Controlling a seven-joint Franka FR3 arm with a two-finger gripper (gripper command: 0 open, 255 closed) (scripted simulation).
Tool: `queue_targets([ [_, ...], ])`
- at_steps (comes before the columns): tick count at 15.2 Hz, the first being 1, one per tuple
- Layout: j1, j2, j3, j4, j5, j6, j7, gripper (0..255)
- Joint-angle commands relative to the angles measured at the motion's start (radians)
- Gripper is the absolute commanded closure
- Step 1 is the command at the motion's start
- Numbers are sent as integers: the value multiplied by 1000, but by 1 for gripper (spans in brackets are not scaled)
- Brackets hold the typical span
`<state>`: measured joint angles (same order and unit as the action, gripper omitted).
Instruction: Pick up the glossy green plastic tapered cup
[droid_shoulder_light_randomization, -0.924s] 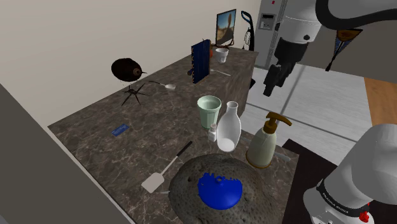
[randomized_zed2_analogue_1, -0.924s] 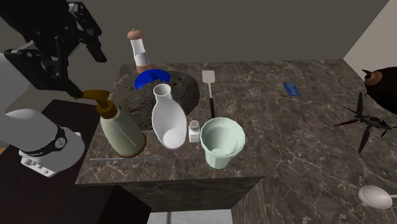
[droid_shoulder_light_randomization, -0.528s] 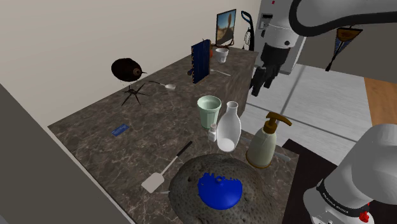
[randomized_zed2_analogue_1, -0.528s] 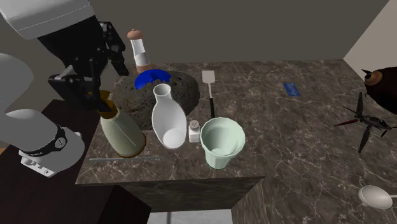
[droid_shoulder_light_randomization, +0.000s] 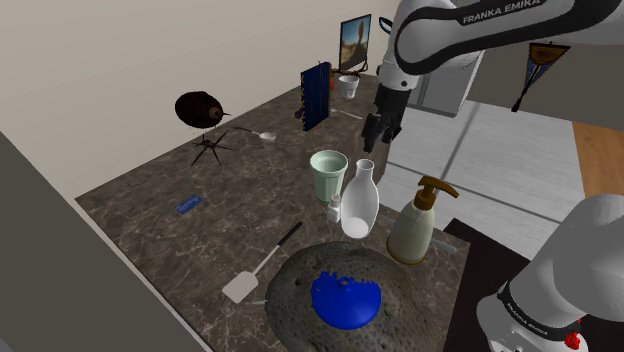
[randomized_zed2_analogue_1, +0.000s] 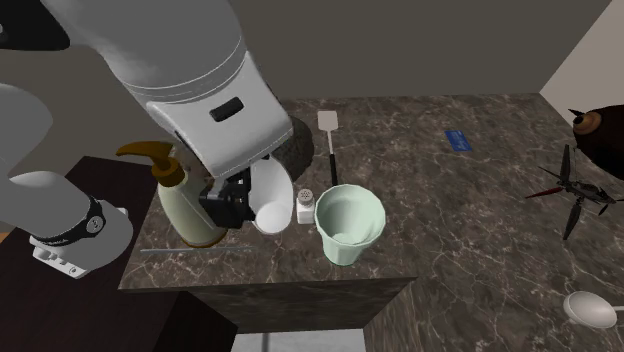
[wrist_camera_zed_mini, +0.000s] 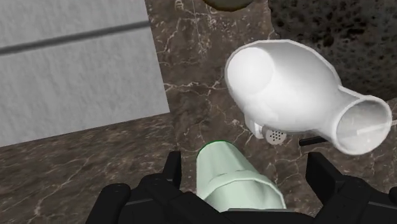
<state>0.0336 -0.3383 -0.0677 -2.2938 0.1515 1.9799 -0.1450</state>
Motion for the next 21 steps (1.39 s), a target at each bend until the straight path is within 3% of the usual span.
queue_targets([
  [1, 2, 81, -15, 41, 21, 33, -29, 0],
  [12, -7, 516, -42, 354, 169, 105, -166, 0],
  [21, -8, 563, -36, 310, 192, 191, -197, 0],
])
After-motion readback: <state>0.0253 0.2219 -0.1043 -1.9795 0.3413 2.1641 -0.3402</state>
